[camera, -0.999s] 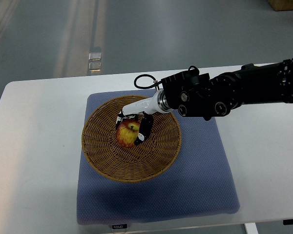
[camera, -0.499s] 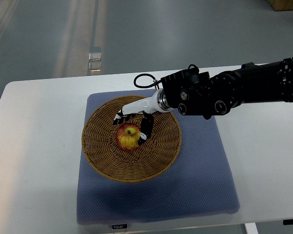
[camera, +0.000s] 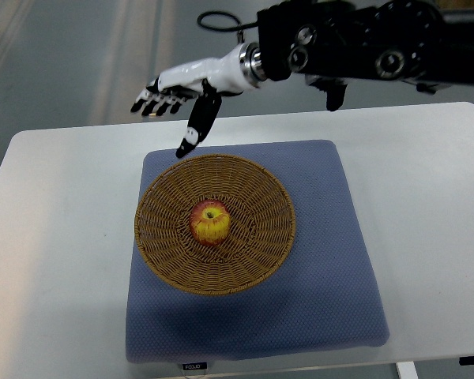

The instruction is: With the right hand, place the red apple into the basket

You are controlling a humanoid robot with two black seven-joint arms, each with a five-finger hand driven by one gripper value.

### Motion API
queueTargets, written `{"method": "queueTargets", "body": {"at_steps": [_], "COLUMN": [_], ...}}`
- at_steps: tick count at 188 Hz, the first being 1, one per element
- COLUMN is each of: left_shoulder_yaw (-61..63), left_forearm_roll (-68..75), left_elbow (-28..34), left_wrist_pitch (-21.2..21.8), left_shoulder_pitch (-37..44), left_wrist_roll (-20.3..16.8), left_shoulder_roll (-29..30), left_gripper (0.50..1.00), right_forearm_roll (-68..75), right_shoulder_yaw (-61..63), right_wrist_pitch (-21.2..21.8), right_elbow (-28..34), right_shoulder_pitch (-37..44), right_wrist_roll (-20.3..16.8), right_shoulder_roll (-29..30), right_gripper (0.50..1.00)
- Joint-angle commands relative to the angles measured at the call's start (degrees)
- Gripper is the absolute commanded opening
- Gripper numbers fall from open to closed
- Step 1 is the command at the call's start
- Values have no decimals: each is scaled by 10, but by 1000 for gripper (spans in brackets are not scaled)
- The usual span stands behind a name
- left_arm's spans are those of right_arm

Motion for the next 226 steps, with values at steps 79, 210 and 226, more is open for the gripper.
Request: {"method": "queueTargets", "body": {"at_steps": [79, 210, 226], "left_shoulder_yaw": [2, 3, 3], "left_forearm_roll": [0, 1, 1], "left_elbow": [0, -1, -2], "left_wrist_pitch": [0, 0, 0], "left_shoulder_pitch": [0, 0, 0], "left_wrist_roll": [0, 0, 0], "left_shoulder_roll": [0, 0, 0], "left_gripper": [1000, 1000, 1000], "right_forearm_roll": [206, 210, 210], "right_shoulder_yaw": [568, 631, 630], "right_wrist_pitch": [-64, -65, -65], "right_elbow": [-250, -296, -296], "right_shoulder_pitch": [-425, -512, -513], "right_wrist_roll": [5, 55, 55], "right_shoulder_roll": [11, 76, 78], "right_gripper": [909, 924, 924]}}
